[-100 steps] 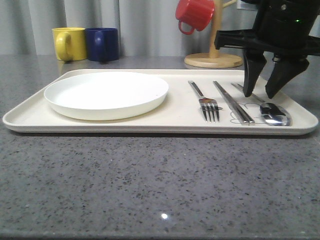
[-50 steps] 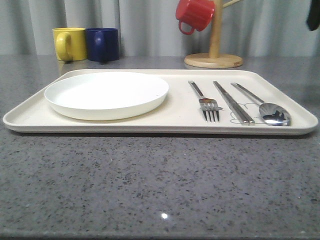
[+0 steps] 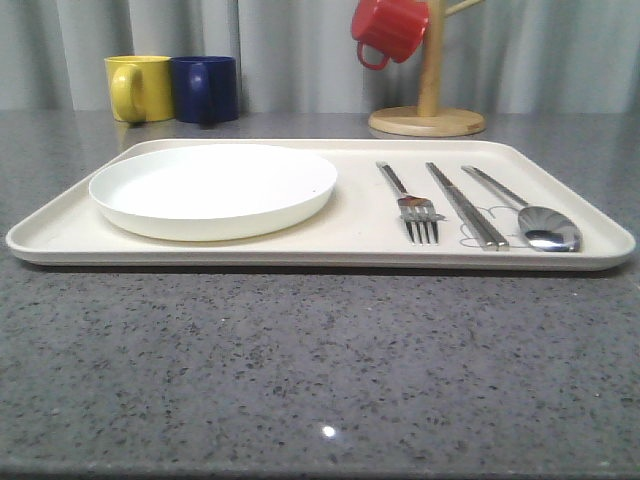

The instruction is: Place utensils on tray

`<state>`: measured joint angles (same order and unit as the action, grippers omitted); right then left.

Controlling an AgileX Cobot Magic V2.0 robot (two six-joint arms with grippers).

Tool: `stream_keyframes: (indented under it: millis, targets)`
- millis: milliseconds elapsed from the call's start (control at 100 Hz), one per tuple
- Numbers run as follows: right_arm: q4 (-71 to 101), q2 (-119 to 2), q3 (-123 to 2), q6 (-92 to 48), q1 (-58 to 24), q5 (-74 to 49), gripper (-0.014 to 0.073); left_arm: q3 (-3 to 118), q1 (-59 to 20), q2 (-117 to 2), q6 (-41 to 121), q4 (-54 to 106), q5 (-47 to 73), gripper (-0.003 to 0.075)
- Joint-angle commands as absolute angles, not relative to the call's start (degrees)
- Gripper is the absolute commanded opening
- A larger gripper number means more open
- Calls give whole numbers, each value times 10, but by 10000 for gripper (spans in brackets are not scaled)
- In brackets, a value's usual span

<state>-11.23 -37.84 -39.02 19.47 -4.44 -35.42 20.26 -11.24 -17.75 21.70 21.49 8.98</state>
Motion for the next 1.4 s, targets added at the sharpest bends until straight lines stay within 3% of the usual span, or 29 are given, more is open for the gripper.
stream_keyframes:
  millis: [0,100,220,430,1150,1390]
  targets:
    - [-130,-312,-364,188,-40,-286,317,218,-117,-181,217,218,43,-17]
    - [-139,-252,-321,188,-40,-269,289,218,-117,-181,217,218,43,-17]
    - [-141,-201,-297,188,-40,-256,198,218,-117,-181,217,218,43,-17]
    - [-143,-186,-296,188,-40,-264,-76,218,-117,-181,217,218,43,-17]
    - [-145,-186,-296,188,-40,-262,-68,218,-117,-181,217,218,43,-17]
    - [-113,-155,-248,185,-40,-200,-68,218,-117,-181,217,218,43,-17]
